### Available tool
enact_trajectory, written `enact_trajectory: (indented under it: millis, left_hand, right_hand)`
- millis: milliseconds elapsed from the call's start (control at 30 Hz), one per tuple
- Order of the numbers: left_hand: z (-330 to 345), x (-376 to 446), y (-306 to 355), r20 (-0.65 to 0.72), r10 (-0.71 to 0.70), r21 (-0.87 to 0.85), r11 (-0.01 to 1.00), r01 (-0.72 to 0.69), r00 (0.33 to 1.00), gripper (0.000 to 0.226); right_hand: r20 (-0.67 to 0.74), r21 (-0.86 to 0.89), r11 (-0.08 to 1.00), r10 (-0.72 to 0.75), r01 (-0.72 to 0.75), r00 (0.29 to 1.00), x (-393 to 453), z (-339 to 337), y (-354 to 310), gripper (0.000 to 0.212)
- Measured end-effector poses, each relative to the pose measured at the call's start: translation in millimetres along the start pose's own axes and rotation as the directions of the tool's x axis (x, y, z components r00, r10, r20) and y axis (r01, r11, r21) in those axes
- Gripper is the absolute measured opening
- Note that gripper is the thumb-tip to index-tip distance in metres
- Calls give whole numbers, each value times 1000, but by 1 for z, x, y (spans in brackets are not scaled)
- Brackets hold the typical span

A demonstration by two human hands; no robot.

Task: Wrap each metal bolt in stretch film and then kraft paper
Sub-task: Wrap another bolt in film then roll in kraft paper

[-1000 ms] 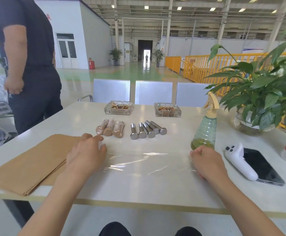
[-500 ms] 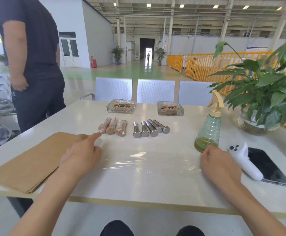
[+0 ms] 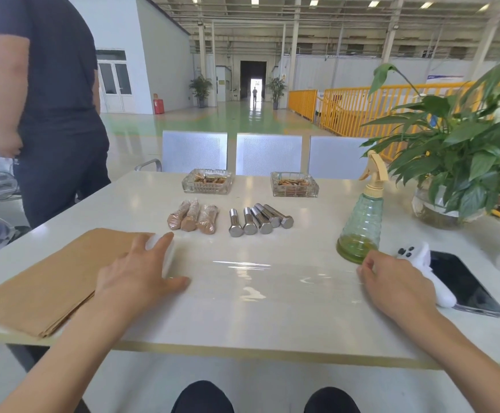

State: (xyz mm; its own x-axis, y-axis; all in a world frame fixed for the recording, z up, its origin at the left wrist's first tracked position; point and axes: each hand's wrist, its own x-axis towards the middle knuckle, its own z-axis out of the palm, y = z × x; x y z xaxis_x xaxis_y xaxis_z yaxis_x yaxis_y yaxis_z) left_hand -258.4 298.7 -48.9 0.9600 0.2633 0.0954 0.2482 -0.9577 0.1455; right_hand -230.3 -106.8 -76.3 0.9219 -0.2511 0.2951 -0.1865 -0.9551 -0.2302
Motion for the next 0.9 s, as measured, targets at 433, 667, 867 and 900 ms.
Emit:
enact_trajectory:
  millis: [433, 667, 867, 900]
  left_hand:
    - [-2, -3, 9, -12, 44, 105, 994, -43, 999, 72]
    - [-3, -3, 10, -7, 31, 114, 993, -30, 999, 77]
    - [-4, -4, 14, 12, 39, 94, 995, -40, 999, 76]
    - [-4, -4, 15, 11, 47, 93, 995, -47, 999, 76]
  right_hand:
    - [-156, -221, 975, -32, -3, 987, -13, 6, -2, 20]
    - [-180, 1, 999, 51, -52, 982, -15, 7, 4, 19]
    - [-172, 32, 999, -28, 34, 985, -15, 1, 5, 13]
    - [-166, 12, 999, -51, 53, 985, -15, 1, 4, 13]
